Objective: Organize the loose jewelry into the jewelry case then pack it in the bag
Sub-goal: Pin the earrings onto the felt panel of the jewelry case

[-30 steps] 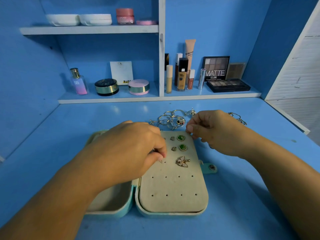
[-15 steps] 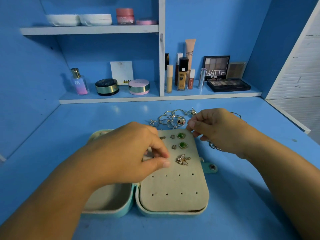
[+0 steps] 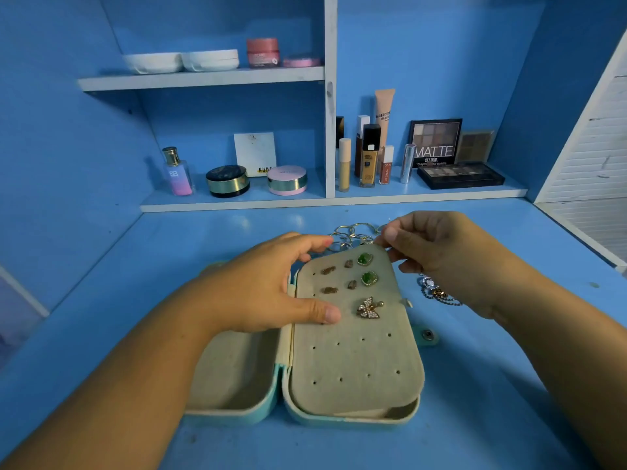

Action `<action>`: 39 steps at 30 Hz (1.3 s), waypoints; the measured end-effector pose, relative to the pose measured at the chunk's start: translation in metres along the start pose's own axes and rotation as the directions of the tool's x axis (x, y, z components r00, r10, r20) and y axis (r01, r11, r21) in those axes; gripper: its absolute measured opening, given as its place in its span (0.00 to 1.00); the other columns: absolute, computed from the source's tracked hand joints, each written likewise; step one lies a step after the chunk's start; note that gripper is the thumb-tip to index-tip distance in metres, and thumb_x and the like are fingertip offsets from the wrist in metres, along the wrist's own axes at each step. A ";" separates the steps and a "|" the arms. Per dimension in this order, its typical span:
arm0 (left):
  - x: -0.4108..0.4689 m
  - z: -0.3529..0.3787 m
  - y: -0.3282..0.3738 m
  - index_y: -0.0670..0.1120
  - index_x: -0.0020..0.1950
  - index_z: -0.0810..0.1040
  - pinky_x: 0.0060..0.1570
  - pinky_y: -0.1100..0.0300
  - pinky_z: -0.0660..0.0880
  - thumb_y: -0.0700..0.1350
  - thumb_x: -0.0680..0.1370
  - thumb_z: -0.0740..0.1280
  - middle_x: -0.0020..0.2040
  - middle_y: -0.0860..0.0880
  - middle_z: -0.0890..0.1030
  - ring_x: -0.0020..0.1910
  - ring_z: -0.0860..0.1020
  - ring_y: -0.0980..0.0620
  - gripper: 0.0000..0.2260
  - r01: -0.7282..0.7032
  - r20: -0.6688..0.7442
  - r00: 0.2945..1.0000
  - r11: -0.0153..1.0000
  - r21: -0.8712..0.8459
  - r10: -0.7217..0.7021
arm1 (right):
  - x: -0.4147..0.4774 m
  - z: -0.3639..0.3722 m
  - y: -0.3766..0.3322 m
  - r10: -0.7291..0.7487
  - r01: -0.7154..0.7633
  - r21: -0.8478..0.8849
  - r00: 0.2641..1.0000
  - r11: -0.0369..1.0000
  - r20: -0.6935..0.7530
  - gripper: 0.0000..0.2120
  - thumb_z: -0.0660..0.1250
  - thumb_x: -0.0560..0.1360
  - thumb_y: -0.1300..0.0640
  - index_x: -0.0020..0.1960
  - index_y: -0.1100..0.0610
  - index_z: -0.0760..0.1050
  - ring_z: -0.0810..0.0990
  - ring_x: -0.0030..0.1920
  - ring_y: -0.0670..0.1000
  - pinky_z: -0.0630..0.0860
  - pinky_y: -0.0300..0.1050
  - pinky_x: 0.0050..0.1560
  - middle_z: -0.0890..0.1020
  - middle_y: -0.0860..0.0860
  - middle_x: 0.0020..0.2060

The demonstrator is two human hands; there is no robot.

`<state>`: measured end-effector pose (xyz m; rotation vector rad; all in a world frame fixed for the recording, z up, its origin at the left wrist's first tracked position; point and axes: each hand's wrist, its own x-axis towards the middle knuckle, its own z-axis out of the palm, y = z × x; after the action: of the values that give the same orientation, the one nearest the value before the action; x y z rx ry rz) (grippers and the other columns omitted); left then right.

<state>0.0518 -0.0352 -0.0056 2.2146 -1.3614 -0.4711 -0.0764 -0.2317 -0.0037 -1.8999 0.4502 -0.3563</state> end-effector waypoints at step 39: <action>0.008 -0.015 -0.032 0.61 0.58 0.77 0.51 0.63 0.75 0.54 0.57 0.83 0.55 0.57 0.79 0.57 0.76 0.55 0.32 -0.114 0.087 0.977 0.820 -0.561 0.195 | -0.016 0.011 -0.011 -0.109 0.166 -0.309 0.975 0.937 0.193 0.05 0.65 0.77 0.53 0.47 0.51 0.79 0.78 0.39 0.43 0.75 0.38 0.42 0.83 0.49 0.41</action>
<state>0.0868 -0.0270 -0.0115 1.6051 -1.2582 -0.8548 -0.0844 -0.2116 0.0026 -2.2695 0.2696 -0.2141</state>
